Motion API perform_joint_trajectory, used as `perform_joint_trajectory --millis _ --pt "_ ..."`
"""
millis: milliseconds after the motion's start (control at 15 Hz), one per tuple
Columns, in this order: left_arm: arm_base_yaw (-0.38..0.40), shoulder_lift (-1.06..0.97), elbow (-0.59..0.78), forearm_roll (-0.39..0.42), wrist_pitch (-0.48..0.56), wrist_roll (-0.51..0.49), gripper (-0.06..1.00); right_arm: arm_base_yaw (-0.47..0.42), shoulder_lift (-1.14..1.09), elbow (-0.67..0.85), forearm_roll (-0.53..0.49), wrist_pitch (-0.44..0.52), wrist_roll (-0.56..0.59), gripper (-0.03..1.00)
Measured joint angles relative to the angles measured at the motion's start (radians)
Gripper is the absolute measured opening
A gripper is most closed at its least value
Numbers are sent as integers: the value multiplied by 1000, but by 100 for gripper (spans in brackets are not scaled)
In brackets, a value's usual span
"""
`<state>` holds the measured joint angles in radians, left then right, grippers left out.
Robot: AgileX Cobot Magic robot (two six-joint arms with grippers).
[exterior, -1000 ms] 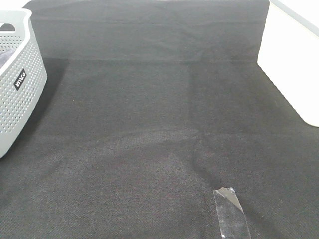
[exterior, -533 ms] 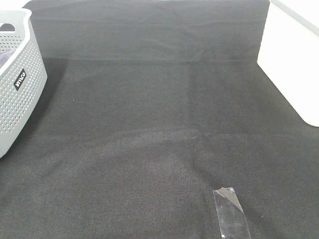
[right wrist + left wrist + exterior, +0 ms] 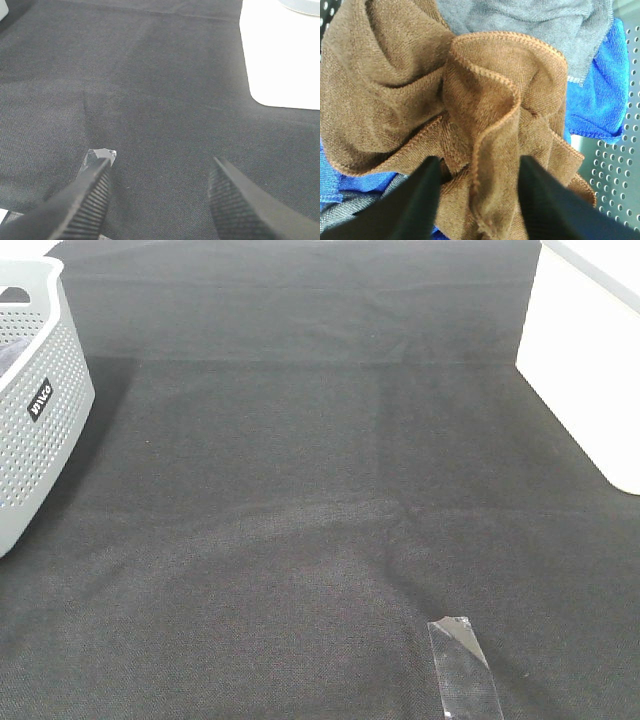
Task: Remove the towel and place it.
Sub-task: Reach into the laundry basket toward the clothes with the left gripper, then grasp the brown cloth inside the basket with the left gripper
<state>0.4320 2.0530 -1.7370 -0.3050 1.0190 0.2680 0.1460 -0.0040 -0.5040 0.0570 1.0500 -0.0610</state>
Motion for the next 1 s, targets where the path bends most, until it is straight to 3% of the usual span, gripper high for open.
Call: perform_joint_trajectory --millis 133,1000 --pt "0 0 0 0 -16 0 36 0 0 0 0 0 0 56" --pt "0 32 -1 -21 -46 0 31 0 0 0 0 0 2 56"
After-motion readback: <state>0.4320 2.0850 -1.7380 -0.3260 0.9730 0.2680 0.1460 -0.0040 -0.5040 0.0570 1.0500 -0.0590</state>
